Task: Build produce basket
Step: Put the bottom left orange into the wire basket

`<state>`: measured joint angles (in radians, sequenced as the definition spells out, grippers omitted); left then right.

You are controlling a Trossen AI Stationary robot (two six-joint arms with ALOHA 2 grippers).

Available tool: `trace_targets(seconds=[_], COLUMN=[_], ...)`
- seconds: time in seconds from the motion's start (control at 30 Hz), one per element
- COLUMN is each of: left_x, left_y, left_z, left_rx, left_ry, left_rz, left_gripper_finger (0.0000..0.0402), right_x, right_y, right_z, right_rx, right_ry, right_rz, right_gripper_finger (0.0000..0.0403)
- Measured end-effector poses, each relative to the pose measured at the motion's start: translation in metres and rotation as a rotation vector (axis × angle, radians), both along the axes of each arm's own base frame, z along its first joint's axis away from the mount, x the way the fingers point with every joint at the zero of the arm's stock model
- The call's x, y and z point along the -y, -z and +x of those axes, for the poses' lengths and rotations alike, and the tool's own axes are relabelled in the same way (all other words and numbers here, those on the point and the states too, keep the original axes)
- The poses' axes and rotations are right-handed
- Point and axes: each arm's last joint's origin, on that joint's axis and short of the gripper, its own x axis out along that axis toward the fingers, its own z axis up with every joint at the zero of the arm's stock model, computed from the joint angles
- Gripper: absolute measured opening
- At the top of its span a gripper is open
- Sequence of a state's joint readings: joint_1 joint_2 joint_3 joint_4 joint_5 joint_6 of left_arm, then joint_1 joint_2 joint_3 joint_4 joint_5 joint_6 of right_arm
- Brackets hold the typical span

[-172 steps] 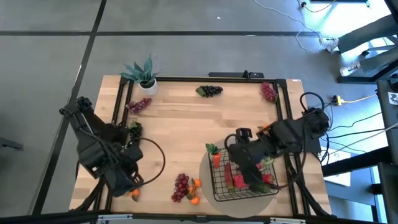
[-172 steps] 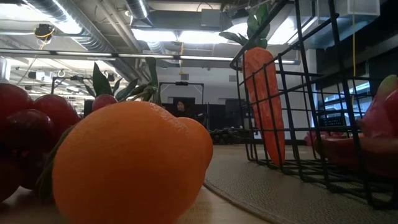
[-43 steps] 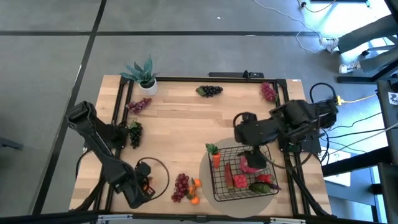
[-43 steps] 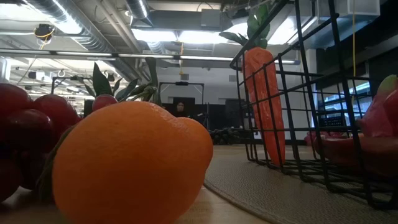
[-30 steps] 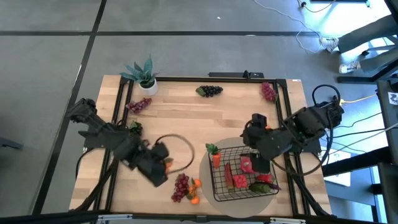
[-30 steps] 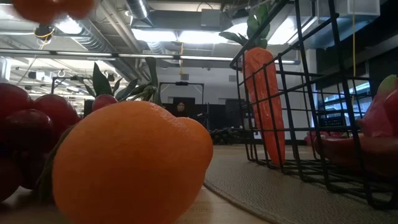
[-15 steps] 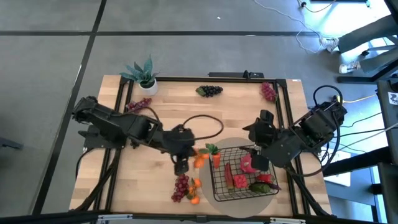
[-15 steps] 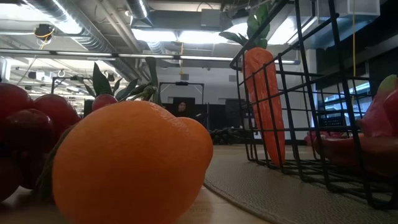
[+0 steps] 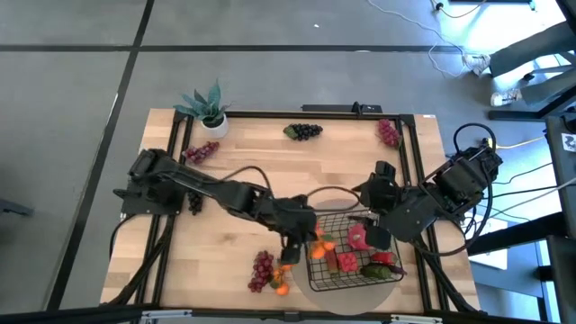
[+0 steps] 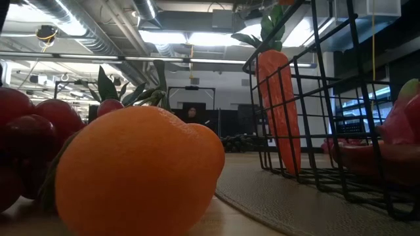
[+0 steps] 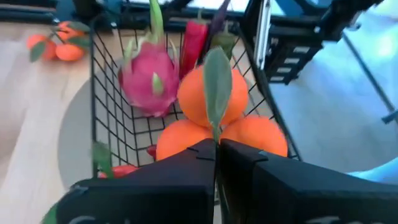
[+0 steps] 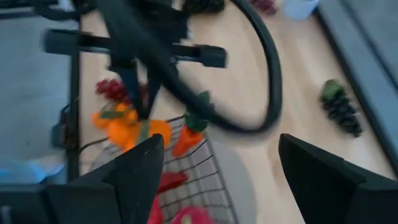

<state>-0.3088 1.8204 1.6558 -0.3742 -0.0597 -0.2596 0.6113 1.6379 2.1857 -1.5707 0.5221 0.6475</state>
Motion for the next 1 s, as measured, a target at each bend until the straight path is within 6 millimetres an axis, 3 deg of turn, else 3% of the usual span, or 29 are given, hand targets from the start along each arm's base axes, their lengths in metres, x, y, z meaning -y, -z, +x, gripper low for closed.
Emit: trace_targets(seconds=[0.33, 0.53, 1.0], left_x=[0.006, 0.008, 0.000], left_y=[0.045, 0.064, 0.066], left_z=[0.030, 0.038, 0.040], left_rx=[-0.035, -0.074, -0.121], left_ry=[0.015, 0.007, -0.098], left_rz=[-0.003, -0.006, -0.129], left_gripper_finger=[0.0000, 0.0000, 0.0000], right_x=[-0.004, -0.004, -0.005], right_y=[0.002, 0.002, 0.002], right_z=[-0.002, -0.002, -0.002], right_rx=[-0.093, -0.092, -0.090], right_ry=[-0.092, -0.091, -0.095], right_rz=[0.131, 0.132, 0.129], right_gripper_finger=[0.0299, 0.0299, 0.0299])
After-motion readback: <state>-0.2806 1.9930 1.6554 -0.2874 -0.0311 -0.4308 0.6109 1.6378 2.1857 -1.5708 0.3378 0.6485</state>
